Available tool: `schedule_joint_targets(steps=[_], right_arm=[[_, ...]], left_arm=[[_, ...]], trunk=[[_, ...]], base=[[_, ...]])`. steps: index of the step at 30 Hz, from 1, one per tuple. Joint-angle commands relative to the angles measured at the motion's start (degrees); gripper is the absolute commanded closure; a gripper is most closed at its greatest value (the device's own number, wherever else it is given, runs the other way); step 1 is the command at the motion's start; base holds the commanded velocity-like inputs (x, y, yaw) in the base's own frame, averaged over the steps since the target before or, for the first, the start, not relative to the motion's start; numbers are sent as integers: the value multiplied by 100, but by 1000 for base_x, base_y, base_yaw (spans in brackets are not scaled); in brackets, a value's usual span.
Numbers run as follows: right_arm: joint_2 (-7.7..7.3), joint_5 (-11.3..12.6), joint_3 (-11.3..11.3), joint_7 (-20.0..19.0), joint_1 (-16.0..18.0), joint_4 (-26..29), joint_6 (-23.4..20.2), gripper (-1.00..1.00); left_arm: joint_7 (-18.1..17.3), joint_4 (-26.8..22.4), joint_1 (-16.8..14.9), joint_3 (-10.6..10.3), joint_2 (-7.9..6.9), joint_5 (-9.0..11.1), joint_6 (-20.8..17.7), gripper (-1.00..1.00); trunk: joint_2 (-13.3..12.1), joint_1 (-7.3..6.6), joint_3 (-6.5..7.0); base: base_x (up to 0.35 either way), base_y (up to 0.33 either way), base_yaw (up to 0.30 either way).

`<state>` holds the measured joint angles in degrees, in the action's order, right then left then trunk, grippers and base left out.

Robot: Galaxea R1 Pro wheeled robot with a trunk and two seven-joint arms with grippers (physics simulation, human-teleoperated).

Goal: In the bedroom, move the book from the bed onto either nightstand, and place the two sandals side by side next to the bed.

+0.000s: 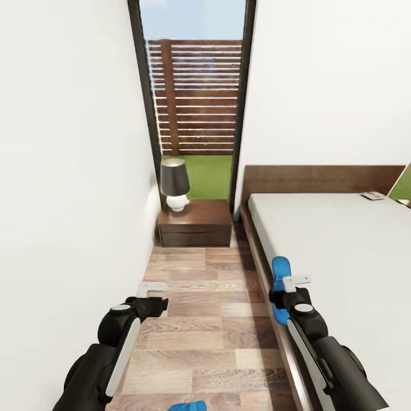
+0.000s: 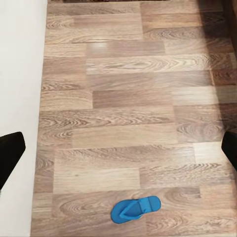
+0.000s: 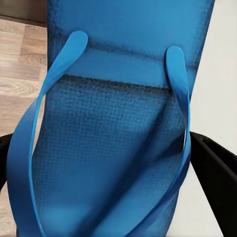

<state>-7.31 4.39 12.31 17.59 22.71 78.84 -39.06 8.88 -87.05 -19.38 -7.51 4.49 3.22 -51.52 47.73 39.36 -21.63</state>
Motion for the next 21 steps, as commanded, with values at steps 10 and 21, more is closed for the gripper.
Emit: schedule_joint_targets(steps=[10, 21], right_arm=[[-7, 48, 6, 52, 6, 21, -14, 100], [-7, 45, 22, 56, 6, 225, -14, 100]], left_arm=[[37, 30, -4, 33, -1, 73, -10, -100], [42, 1258, -141, 5, 17, 38, 86, -100]], trunk=[[5, 4, -7], [246, 136, -115]], base=[[74, 0, 0], [0, 0, 0]])
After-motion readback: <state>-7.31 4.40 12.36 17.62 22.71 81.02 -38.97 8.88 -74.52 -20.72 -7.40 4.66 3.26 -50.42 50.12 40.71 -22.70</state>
